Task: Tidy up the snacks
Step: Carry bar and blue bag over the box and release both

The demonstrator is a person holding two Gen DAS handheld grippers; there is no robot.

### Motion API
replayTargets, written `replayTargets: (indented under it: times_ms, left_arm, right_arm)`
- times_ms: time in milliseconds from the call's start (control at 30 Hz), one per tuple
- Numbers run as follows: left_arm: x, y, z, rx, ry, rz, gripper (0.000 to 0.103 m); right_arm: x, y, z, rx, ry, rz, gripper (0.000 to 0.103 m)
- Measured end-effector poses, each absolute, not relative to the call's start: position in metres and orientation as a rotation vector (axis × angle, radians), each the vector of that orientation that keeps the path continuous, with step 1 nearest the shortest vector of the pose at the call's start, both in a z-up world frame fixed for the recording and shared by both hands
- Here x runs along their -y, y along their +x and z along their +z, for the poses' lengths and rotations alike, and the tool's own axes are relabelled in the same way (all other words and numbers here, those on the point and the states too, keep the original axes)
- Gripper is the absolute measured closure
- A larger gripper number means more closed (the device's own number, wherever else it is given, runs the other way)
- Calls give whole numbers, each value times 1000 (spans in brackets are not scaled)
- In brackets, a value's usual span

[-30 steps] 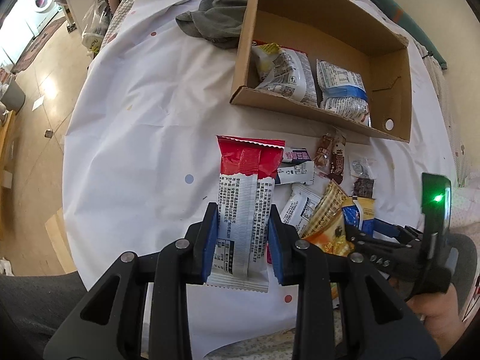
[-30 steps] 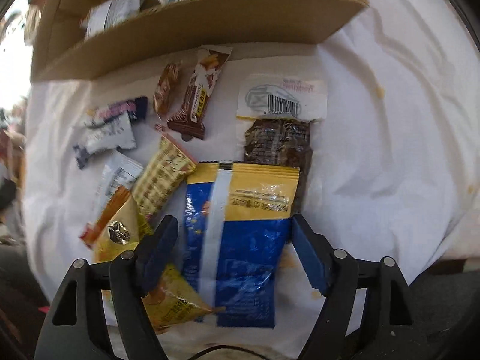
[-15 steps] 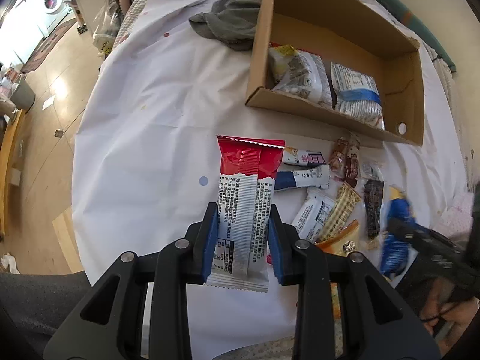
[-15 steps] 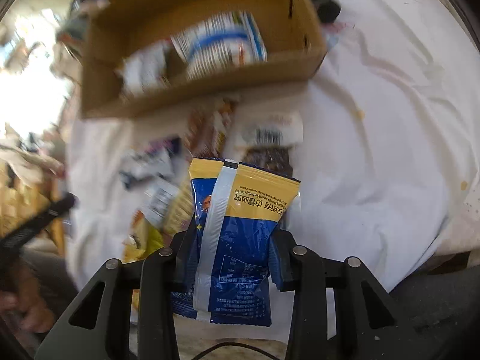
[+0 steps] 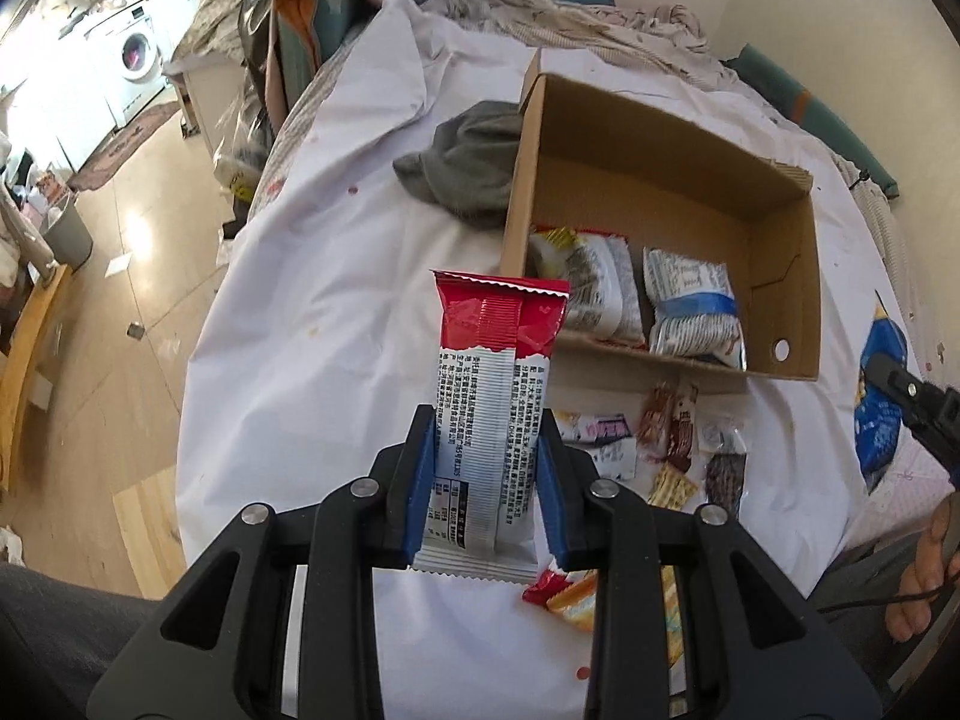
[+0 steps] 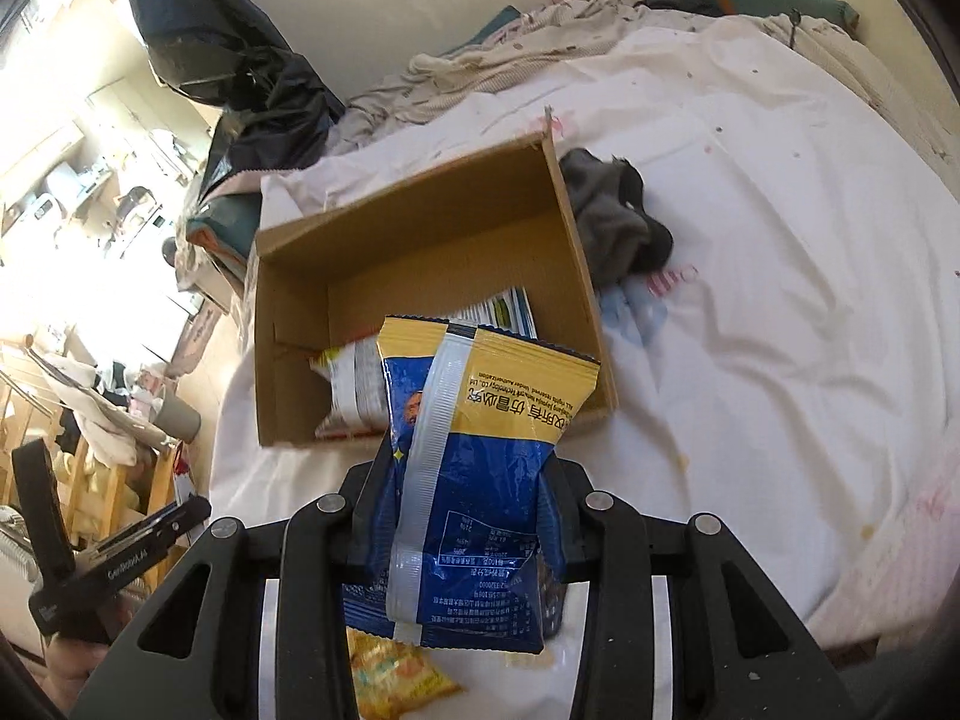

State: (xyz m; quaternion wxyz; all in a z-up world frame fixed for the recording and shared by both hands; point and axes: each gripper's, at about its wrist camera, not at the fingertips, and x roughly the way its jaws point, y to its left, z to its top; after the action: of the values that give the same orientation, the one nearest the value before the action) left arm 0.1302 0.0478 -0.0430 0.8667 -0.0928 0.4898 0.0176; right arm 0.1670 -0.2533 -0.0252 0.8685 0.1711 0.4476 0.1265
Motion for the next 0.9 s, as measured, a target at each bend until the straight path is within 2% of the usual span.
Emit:
replayTargets:
  times_ms: [500,900]
  left_arm:
    - [-5,216,-3,-925,-51,-45,76]
    - [13,264,-44,-943,-64,-100,76]
  right_arm:
    - [237,238,-10,-865,270,319,63]
    - [223,277,-39,-896,136,244,63]
